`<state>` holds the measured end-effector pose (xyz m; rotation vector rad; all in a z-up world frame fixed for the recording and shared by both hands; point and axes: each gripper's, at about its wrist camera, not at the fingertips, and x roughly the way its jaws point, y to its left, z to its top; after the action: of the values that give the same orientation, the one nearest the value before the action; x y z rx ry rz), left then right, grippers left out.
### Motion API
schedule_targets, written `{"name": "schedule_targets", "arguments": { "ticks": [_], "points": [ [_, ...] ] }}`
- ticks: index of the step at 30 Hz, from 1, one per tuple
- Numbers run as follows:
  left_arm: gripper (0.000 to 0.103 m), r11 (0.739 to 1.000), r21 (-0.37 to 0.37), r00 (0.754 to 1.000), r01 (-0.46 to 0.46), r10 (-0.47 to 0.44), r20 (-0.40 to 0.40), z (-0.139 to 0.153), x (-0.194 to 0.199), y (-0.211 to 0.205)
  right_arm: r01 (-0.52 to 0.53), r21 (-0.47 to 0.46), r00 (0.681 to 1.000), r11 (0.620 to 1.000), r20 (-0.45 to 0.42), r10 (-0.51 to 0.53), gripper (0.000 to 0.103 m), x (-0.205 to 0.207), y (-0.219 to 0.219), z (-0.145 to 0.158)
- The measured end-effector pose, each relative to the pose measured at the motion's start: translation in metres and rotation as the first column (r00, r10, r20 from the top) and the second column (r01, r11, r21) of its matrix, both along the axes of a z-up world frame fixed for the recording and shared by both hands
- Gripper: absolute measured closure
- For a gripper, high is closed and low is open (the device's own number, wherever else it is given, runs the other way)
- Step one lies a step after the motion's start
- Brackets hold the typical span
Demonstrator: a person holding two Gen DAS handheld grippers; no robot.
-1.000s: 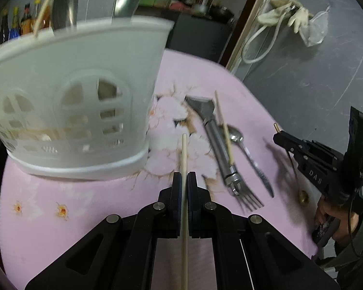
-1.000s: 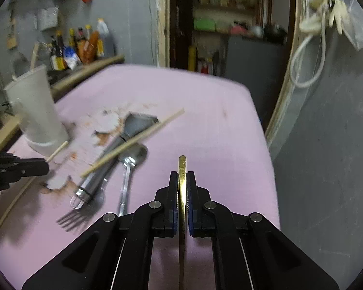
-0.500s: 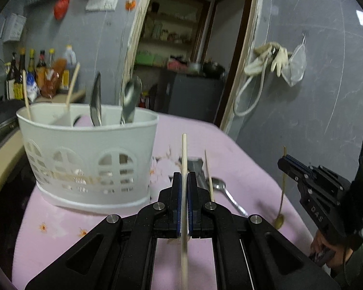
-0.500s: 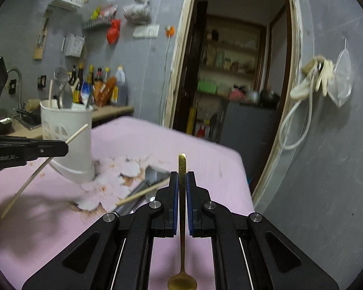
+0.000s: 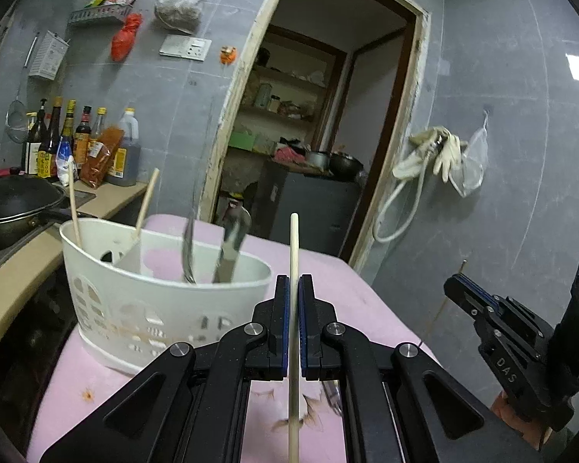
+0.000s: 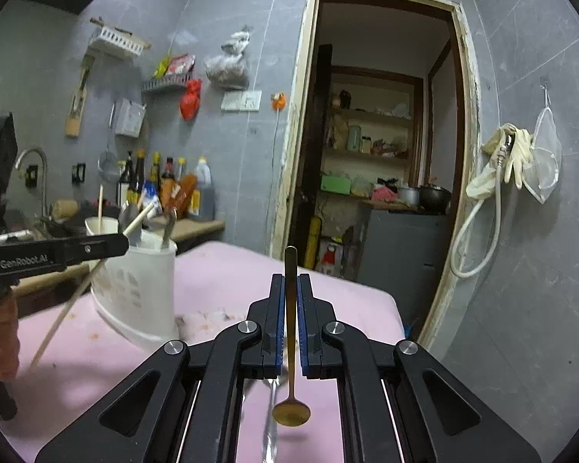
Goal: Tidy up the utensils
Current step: 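Carry the chopstick to the caddy with the left tool while the right tool brings the gold spoon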
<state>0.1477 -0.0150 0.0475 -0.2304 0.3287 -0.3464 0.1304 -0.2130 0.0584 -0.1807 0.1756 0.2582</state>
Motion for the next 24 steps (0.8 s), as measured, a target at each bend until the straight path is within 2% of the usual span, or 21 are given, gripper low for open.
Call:
{"name": "schedule_targets", "arguments": {
  "ticks": [8, 12, 19, 24],
  "points": [
    [0.101, 0.996, -0.063, 0.995, -0.063, 0.068, 0.067, 0.032, 0.014, 0.046, -0.089, 0.068, 0.996, 0.994, 0.028, 0.088, 0.099, 0.011, 0.018, 0.029],
    [0.101, 0.989, -0.100, 0.989, -0.105, 0.115, 0.095, 0.047, 0.026, 0.077, -0.170, 0.124, 0.985, 0.978, 0.048, 0.165, 0.099, 0.023, 0.031, 0.048],
    [0.101, 0.962, -0.196, 0.968, -0.190, 0.217, 0.125, 0.064, 0.057, 0.130, -0.300, 0.194, 0.953, 0.934, 0.105, 0.284, 0.099, 0.046, 0.064, 0.077],
    [0.101, 0.940, -0.235, 0.947, -0.247, 0.285, 0.146, 0.066, 0.076, 0.153, -0.353, 0.218, 0.935, 0.910, 0.125, 0.332, 0.099, 0.063, 0.093, 0.084]
  ]
}}
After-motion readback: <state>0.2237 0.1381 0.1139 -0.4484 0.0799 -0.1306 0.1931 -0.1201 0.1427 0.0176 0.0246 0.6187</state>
